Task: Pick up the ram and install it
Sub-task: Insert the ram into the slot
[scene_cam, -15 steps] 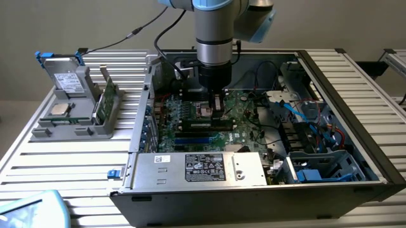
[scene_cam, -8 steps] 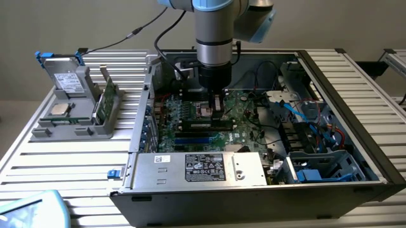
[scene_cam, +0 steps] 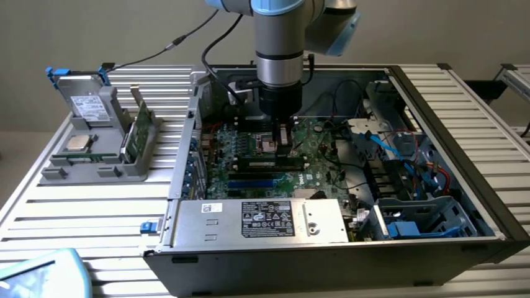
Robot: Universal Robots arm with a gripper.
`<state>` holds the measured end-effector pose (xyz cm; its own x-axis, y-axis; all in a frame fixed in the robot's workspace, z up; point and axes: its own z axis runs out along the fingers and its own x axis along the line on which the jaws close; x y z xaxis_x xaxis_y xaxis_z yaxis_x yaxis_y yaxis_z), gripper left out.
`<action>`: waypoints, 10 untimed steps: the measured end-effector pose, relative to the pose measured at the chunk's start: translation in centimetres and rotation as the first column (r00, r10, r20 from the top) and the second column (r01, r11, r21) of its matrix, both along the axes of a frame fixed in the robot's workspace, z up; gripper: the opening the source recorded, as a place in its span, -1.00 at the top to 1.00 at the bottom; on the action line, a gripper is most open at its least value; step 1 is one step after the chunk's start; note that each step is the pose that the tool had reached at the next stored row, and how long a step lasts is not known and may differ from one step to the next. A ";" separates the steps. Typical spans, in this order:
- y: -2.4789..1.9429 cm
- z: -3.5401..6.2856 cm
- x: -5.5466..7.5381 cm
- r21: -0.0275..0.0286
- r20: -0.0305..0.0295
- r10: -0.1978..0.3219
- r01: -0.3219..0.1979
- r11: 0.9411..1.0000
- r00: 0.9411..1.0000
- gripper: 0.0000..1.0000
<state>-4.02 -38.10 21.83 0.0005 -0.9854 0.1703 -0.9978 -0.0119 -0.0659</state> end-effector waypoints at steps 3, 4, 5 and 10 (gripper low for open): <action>0.00 -0.04 0.0 0.000 0.000 0.000 0.000 1.000 1.000 0.73; 0.00 -0.05 0.0 0.000 0.000 0.000 0.000 1.000 1.000 0.73; 0.01 -0.05 -0.1 0.000 0.000 0.000 0.000 1.000 1.000 0.73; 0.01 -0.05 -0.1 0.000 0.000 0.000 0.000 1.000 1.000 0.73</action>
<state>-4.09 -38.09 21.78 0.0004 -0.9854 0.1700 -0.9978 -0.0117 -0.0659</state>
